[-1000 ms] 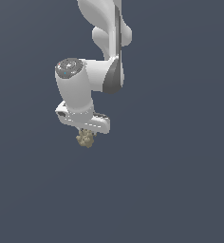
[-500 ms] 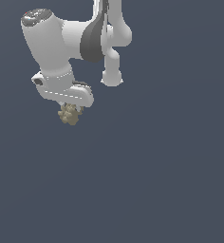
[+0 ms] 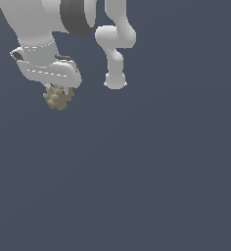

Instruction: Pick up the object and move it to a goal position.

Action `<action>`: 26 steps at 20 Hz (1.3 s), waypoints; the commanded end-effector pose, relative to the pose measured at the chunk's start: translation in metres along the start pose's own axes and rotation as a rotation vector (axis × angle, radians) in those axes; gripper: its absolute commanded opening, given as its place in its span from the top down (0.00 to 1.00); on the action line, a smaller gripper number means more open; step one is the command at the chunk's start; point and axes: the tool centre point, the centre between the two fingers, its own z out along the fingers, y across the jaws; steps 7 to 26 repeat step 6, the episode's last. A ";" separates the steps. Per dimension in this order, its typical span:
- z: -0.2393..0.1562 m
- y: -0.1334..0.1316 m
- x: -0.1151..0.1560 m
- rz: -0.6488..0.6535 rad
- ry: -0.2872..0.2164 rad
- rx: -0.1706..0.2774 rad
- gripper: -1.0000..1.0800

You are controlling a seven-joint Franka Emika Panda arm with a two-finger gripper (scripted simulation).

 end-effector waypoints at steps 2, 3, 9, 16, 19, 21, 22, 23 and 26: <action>-0.012 0.010 -0.005 -0.001 -0.001 -0.001 1.00; -0.014 0.012 -0.005 -0.001 -0.001 -0.001 1.00; -0.017 0.014 -0.006 -0.001 -0.001 -0.001 1.00; -0.017 0.014 -0.006 -0.001 -0.001 -0.001 1.00; -0.017 0.014 -0.006 -0.001 -0.001 -0.001 1.00; -0.017 0.014 -0.006 -0.001 -0.001 -0.001 1.00; -0.017 0.014 -0.006 -0.001 -0.001 -0.001 1.00; -0.017 0.014 -0.006 -0.001 -0.001 -0.001 1.00; -0.017 0.014 -0.006 -0.001 -0.001 -0.001 1.00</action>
